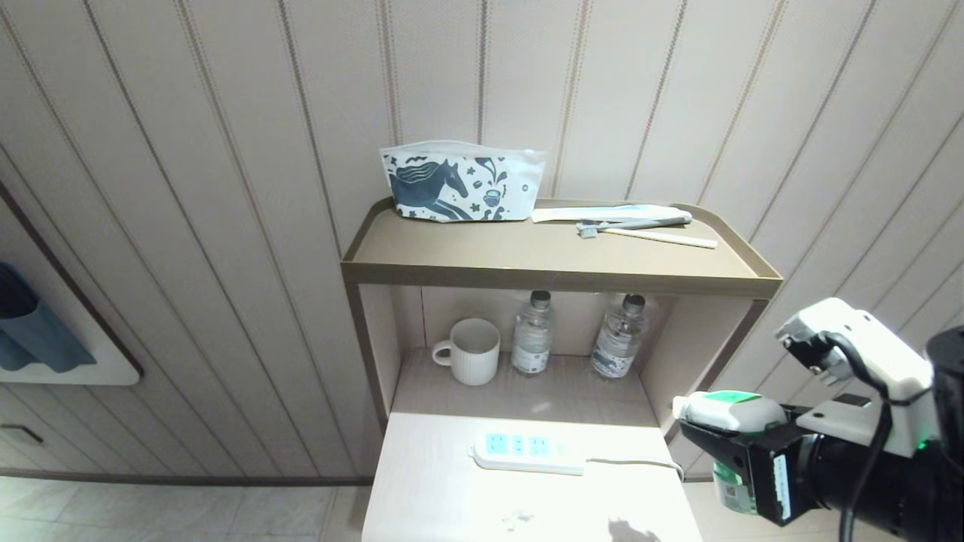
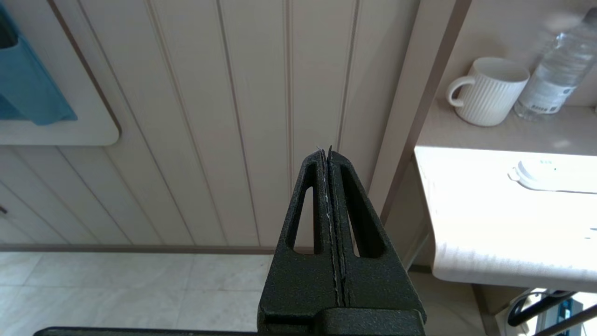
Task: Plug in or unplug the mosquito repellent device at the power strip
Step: Place the mosquito repellent liquid on the table
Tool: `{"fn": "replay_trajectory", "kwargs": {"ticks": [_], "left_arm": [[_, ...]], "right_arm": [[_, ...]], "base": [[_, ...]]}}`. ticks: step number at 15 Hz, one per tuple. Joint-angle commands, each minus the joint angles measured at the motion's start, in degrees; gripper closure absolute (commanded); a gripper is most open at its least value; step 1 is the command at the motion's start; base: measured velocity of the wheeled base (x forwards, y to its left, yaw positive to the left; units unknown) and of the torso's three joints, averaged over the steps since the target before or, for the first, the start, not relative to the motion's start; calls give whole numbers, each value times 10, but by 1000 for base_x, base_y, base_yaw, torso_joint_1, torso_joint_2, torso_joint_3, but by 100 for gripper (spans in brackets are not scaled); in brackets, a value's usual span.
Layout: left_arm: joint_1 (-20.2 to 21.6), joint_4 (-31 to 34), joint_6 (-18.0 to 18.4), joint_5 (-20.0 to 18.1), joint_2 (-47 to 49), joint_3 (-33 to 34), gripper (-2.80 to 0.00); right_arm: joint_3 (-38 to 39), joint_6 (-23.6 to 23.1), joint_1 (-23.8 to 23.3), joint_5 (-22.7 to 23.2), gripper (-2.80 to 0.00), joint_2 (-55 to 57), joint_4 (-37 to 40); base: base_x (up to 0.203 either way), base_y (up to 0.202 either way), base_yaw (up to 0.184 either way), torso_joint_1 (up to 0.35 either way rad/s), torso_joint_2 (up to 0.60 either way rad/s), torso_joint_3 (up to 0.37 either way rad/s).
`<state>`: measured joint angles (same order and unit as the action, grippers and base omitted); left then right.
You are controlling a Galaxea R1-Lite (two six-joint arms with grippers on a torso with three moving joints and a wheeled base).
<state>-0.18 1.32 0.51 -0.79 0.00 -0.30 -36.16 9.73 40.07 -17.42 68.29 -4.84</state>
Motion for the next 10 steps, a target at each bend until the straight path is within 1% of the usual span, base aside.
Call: {"fn": "replay_trajectory", "kwargs": {"ticks": [1,10], "left_arm": [[0,0,0,0,1,0,0],[0,0,0,0,1,0,0]], "right_arm": [[-1,0,0,-2,0,1,-1],[-5,-3,0,-4,0,-7,-1]], "base": [[0,0,0,-146,317,160],[0,0,0,-153,338,178]]}}
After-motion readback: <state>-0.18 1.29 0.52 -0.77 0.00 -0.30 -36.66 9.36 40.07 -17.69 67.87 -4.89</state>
